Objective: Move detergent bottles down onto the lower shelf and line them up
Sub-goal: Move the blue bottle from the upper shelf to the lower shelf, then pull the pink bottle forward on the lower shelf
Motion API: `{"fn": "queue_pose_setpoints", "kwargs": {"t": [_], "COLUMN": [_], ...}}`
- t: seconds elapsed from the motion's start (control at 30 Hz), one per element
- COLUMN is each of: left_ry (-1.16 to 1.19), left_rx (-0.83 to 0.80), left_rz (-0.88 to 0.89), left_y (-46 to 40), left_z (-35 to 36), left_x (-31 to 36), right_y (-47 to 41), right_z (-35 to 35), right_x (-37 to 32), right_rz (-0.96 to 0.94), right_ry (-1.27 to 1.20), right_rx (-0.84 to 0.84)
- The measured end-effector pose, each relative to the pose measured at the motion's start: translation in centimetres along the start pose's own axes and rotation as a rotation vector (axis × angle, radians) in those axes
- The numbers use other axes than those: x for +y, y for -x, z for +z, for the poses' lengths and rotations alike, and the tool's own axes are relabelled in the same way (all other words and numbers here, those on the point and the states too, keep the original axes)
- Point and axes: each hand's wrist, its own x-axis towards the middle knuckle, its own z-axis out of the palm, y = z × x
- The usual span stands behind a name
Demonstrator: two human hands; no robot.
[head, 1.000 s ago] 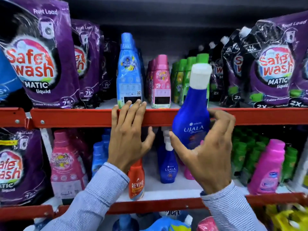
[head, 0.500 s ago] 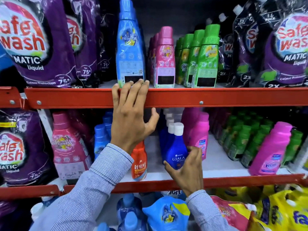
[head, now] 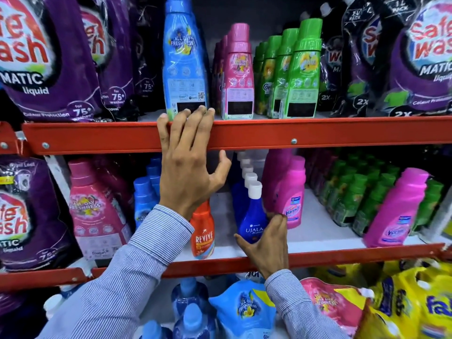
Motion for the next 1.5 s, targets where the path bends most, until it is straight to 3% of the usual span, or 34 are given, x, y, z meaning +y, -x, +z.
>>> {"fn": "queue_pose_setpoints", "kwargs": {"t": [0.27,0.4,0.67,0.8,0.97,1.17,1.5], "left_ry": [0.049,0.194,0.302,0.282,0.198,0.168,0.119], "left_rx": [-0.078,-0.17,-0.714,-0.848,-0.901,-0.894,-0.922], "left_rz": [-0.104,-0.001,0.057,0.037,0.056,0.055,0.05], "left_y": [2.5,8.8,19.2,20.5,21.5,21.8,21.7], "left_z": [-1.0,0.2,6.3,8.7,10.0,10.0,9.1], "left_x": [3.0,7.6,13.8,15.8,16.9,17.1,16.6], "right_y": [1.1,2.2,2.3,0.7,-2.3,-5.9,-7.0], "right_z": [-1.8,-4.6,-9.9,-12.0,-14.2,-16.3,-17.1], "right_x": [1.2,3.4,9.8,12.3,15.1,18.1,19.1], "right_rz": [-0.061,-0.098,0.008,0.088,0.214,0.344,0.36], "right_ry": [-0.062,-0.073,-0.017,0.017,0.016,-0.005,0.026], "right_rx": [-0.03,0.079,0.269,0.373,0.448,0.38,0.384]}}
